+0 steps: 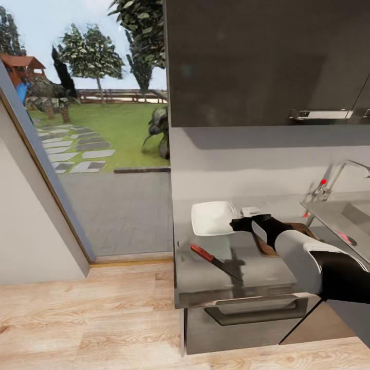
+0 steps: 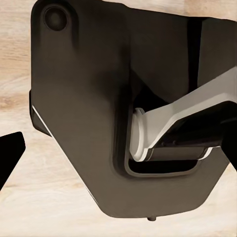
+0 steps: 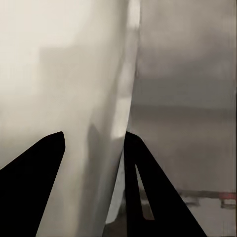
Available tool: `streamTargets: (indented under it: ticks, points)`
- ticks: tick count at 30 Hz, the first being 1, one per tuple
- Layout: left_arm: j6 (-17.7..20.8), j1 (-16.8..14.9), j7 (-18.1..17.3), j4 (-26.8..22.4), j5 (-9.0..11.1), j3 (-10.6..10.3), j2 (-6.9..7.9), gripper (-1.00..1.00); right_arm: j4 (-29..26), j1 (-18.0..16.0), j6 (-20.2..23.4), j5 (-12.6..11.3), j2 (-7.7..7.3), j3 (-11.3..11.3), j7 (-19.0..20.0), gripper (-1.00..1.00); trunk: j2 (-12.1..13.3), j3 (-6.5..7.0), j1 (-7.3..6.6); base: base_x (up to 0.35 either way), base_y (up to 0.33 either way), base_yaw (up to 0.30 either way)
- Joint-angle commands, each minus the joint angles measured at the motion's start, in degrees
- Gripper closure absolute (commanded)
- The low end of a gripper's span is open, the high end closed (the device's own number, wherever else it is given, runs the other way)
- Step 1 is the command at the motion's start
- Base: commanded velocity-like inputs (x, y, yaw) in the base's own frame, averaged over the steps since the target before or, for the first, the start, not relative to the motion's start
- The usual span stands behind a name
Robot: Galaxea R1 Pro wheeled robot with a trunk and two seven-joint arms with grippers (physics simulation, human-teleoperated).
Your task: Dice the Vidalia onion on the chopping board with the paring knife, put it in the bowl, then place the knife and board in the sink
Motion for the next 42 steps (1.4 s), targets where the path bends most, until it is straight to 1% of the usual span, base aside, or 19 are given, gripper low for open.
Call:
streamTargets:
  ticks: [1,3,7,15,21,26,29,31,34,42]
  points:
    - [0.1,0.0,-0.5,-0.1,0.5,0.2,-0.03,-1.0,-0.1,0.0,0.4,0.7,-0.04,-0.3,1.1,1.0,-0.1,-0.11,0.04,0.0,0.0,0.0]
    - [0.1,0.0,-0.5,-0.1,0.5,0.2,-0.03,-1.0,-0.2,0.0,0.5,0.8,-0.2,-0.3,3.4,1.0,-0.1,-0.11,0.04,0.0,0.0,0.0]
    - [0.1,0.0,-0.5,-0.1,0.5,0.2,-0.03,-1.0,-0.4,0.0,0.6,0.8,-0.29,-0.3,5.1,1.0,-0.1,-0.11,0.04,0.0,0.0,0.0]
    - [0.1,0.0,-0.5,-0.1,0.5,0.2,-0.03,-1.0,-0.5,0.0,0.4,0.9,-0.35,-0.2,5.2,1.0,-0.1,-0.11,0.04,0.0,0.0,0.0]
    - [0.2,0.0,-0.5,-0.1,0.5,0.2,-0.03,-1.0,-0.5,0.0,0.3,0.7,-1.2,-0.2,5.4,1.0,-0.1,-0.11,0.04,0.0,0.0,0.0]
    - [0.1,0.0,-0.5,-0.1,0.5,0.2,-0.03,-1.0,-0.5,0.0,0.3,0.7,-1.24,-0.2,5.4,1.0,-0.1,-0.11,0.04,0.0,0.0,0.0]
    - [0.2,0.0,-0.5,-0.1,0.5,0.2,-0.03,-1.0,-0.2,0.0,0.4,0.8,-1.25,-0.2,8.6,1.0,-0.1,-0.11,0.04,0.0,0.0,0.0]
    - [0.2,0.0,-0.5,-0.1,0.5,0.2,-0.03,-1.0,-0.2,0.0,0.4,0.8,-1.25,-0.2,9.6,1.0,-0.1,-0.11,0.04,0.0,0.0,0.0]
    - [0.1,0.0,-0.5,-0.1,0.5,0.2,-0.03,-1.0,-0.1,0.0,0.4,0.9,-1.25,-0.2,10.0,1.0,-0.1,-0.11,0.04,0.0,0.0,0.0]
    - [0.2,0.0,-0.5,-0.1,0.5,0.2,-0.03,-1.0,-0.2,0.0,0.5,1.0,-1.25,-0.3,9.7,1.0,-0.1,-0.11,0.04,0.0,0.0,0.0]
